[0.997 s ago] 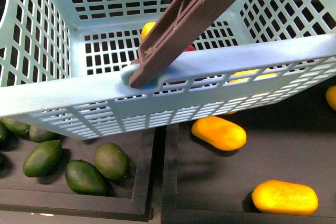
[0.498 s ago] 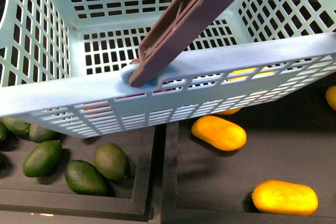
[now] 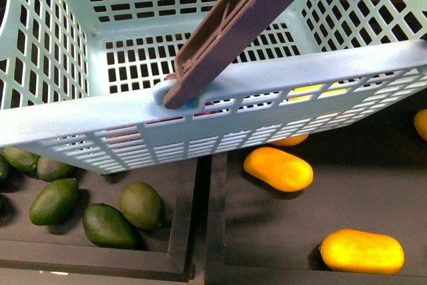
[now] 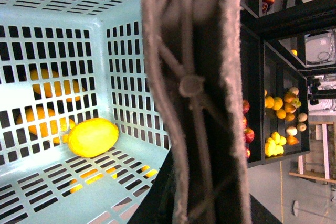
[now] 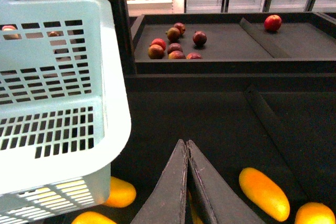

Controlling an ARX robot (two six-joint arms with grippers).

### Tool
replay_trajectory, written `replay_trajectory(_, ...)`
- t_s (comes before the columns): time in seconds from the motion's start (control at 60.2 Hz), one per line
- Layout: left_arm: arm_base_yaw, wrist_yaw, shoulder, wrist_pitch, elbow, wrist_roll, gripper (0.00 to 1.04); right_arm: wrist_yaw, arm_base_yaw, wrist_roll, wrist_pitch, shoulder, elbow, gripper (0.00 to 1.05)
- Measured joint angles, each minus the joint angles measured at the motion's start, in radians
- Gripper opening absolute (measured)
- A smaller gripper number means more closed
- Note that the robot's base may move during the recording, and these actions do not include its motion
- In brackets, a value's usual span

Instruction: Pick lemon and mango into basket

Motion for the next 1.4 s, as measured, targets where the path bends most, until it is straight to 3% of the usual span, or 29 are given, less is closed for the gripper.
replay_trajectory(0.116,0.000,0.000,0.000,0.000,0.000,0.000,0.05,0.000,0.000,-0.001,0.016,-0.024,-0.021,0.02)
replay_trajectory(0.382,0.000,0.000,0.000,0.000,0.000,0.000,0.05,0.000,0.000,0.000,-0.148,-0.198,-0.021,0.02)
replay_trajectory(0.914,0.000,0.000,0.000,0.000,0.000,0.000,0.05,0.000,0.000,-0.001,-0.306,-0.356,-0.021,0.02)
replay_trajectory(1.03,0.000,0.001,0.000,0.000,0.000,0.000,0.05,-0.001,0.000,-0.001,-0.466,-0.494,-0.021,0.02)
replay_trajectory(1.196,0.000,0.000,0.000,0.000,0.000,0.000,0.05,0.000,0.000,-0.001,-0.478,-0.521,-0.021,0.02)
replay_trajectory(1.312,0.000,0.000,0.000,0.000,0.000,0.001,0.05,0.000,0.000,-0.002,-0.478,-0.522,-0.021,0.19)
replay_trajectory(1.395,0.000,0.000,0.000,0.000,0.000,0.000,0.05,0.000,0.000,-0.002,-0.478,-0.522,-0.021,0.40)
